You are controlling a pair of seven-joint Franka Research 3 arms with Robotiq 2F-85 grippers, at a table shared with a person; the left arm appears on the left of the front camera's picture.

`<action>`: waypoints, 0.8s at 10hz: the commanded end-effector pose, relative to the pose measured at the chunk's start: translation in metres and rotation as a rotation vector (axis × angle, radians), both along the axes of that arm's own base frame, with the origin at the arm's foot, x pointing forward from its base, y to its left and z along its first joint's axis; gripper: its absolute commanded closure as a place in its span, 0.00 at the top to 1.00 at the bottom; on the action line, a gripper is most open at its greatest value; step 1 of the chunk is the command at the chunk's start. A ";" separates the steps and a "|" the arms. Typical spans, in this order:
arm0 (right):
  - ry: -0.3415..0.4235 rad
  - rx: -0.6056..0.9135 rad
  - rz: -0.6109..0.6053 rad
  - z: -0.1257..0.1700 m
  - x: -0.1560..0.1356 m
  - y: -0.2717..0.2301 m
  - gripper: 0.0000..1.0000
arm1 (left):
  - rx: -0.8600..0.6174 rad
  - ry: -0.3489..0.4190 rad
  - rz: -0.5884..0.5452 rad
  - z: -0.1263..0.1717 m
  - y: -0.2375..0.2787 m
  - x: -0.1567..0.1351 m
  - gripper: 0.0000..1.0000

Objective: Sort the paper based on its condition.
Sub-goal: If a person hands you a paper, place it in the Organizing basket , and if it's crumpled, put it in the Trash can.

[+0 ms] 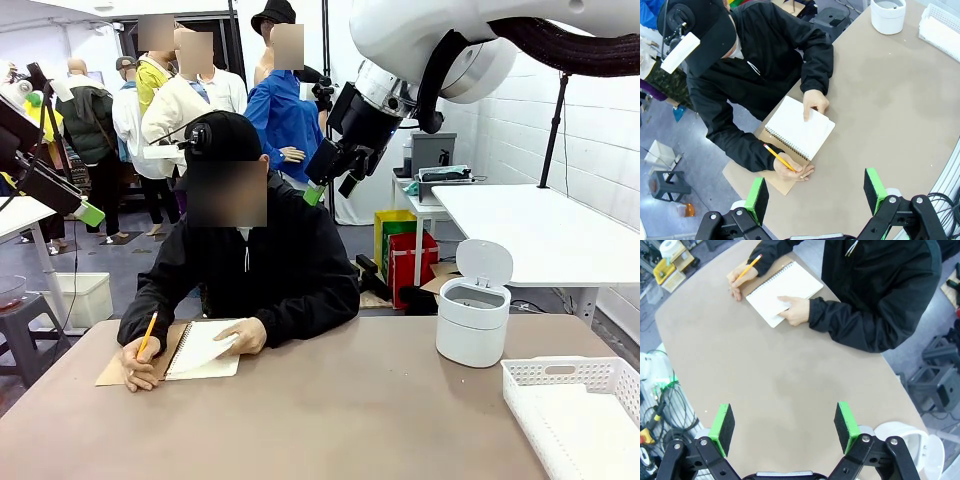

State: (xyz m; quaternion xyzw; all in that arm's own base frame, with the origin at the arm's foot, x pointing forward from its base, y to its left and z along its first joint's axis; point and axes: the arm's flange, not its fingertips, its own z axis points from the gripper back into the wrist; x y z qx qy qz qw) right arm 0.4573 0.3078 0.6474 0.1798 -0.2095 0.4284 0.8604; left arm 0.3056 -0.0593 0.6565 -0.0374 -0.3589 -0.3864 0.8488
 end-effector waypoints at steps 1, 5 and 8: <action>0.008 0.011 -0.002 0.001 0.000 -0.001 1.00 | -0.001 0.000 -0.001 0.000 0.000 0.000 1.00; 0.008 0.011 -0.002 0.001 0.000 -0.001 1.00 | -0.001 0.000 -0.001 0.000 0.000 0.000 1.00; 0.008 0.011 -0.002 0.001 0.000 -0.001 1.00 | -0.001 0.000 -0.001 0.000 0.000 0.000 1.00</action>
